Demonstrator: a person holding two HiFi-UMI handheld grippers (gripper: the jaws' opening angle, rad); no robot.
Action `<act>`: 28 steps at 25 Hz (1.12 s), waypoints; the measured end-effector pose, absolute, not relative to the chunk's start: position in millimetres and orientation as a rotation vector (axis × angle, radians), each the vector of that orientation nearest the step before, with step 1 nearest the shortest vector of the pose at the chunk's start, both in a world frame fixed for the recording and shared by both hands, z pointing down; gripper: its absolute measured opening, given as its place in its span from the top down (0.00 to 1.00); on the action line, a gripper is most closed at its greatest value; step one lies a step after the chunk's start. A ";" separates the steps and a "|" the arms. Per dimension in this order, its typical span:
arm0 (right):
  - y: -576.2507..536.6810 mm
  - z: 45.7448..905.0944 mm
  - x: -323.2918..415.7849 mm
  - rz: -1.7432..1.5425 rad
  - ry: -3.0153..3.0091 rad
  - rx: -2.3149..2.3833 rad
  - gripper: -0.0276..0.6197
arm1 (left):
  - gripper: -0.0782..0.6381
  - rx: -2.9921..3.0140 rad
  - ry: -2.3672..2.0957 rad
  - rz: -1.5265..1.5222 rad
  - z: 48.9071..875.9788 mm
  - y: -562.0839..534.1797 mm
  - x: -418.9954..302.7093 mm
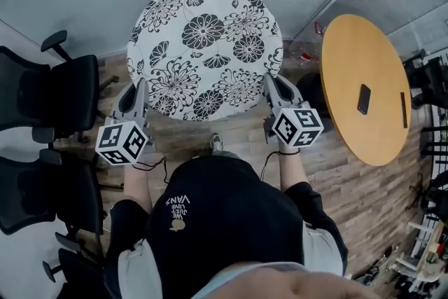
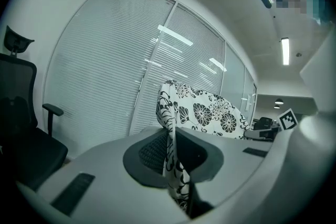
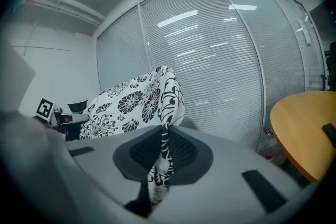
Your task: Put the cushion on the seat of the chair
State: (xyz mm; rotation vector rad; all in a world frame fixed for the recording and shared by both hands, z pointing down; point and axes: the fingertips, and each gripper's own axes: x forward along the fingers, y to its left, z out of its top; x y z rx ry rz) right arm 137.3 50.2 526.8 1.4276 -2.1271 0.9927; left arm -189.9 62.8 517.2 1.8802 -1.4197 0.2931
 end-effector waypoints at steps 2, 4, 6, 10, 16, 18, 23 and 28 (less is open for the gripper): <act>50.5 524.0 136.6 0.976 -2.118 1.431 0.91 | 0.84 1.887 -1.405 0.279 519.3 62.2 -189.2; 50.0 525.1 137.4 0.974 -2.107 1.435 0.91 | 0.84 1.888 -1.396 0.281 522.6 61.1 -189.9; 49.0 528.7 139.2 0.982 -2.106 1.435 0.91 | 0.84 1.882 -1.401 0.286 525.3 60.7 -191.2; 46.9 530.7 140.2 0.986 -2.147 1.407 0.91 | 0.84 1.873 -1.436 0.296 521.8 62.6 -190.1; 46.4 529.8 139.1 0.995 -2.172 1.346 0.91 | 0.84 1.869 -1.465 0.321 511.8 63.7 -184.9; 46.8 531.2 138.9 1.002 -2.170 1.348 0.91 | 0.84 1.870 -1.462 0.324 511.6 63.4 -184.2; 48.6 528.7 137.5 0.997 -2.161 1.368 0.91 | 0.84 1.870 -1.441 0.315 515.0 64.7 -184.0; 50.9 523.0 135.4 0.982 -2.151 1.392 0.91 | 0.84 1.878 -1.416 0.310 515.9 63.9 -185.5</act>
